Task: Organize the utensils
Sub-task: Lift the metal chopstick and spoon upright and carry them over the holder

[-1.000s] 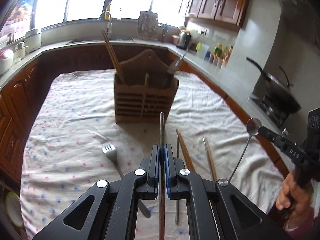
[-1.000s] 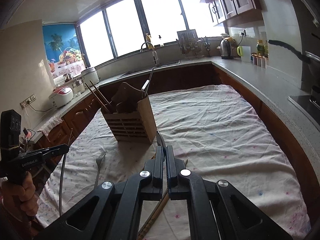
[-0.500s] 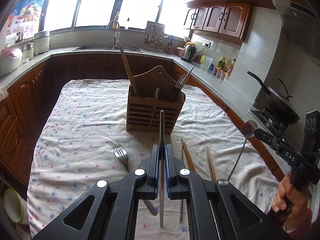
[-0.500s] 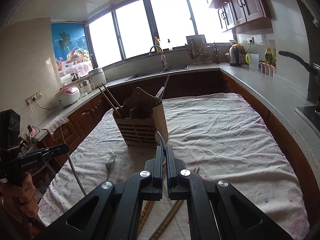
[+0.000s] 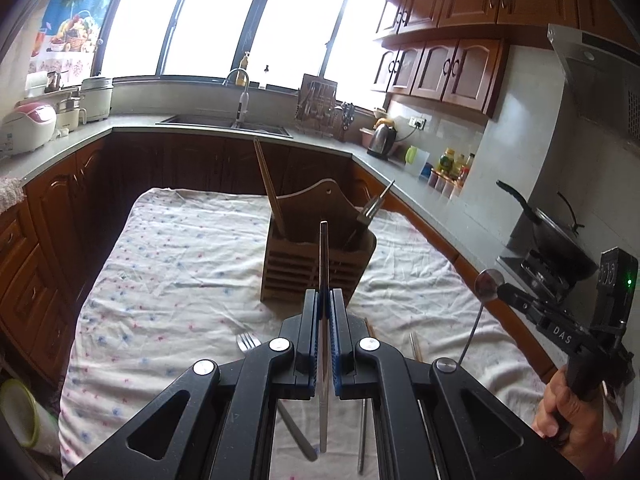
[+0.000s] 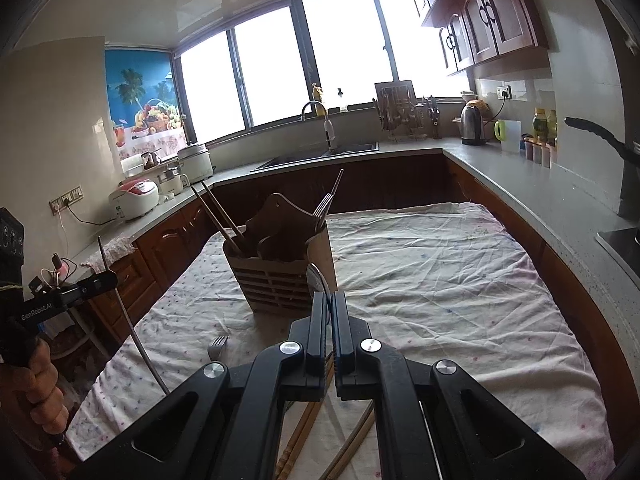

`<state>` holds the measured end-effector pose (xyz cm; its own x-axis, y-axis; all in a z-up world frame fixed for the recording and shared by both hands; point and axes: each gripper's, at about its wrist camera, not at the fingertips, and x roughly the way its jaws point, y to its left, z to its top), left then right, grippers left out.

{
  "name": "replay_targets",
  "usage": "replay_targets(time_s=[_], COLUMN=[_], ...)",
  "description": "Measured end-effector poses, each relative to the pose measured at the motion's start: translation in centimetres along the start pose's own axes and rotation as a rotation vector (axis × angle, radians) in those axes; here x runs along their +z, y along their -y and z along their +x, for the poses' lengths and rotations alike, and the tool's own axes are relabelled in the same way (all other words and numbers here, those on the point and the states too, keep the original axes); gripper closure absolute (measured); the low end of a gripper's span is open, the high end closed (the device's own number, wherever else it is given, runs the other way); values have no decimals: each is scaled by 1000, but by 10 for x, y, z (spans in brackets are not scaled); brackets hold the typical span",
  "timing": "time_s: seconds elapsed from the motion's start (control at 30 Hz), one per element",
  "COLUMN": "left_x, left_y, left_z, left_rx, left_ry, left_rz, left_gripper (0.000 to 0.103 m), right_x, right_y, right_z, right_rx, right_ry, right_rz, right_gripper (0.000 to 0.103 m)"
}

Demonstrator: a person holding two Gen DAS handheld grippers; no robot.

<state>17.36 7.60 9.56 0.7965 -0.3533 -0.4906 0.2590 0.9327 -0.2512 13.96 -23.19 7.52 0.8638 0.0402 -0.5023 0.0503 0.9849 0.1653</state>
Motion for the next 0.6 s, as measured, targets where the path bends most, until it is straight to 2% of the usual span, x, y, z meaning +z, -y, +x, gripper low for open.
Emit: replay_targets(time_s=[0.27,0.6], left_x=[19,64], left_y=[-6,-15], left_z=[9,41], left_rx=[1,13], left_ry=[63,151], left_rz=[-4,12], left_gripper=[100,100], right_x=[27,85], right_y=[-8,-15], right_z=[26,68], right_rx=[-3,-17], right_ry=[42,156], right_rz=[-30,-59], right_gripper=[100,101])
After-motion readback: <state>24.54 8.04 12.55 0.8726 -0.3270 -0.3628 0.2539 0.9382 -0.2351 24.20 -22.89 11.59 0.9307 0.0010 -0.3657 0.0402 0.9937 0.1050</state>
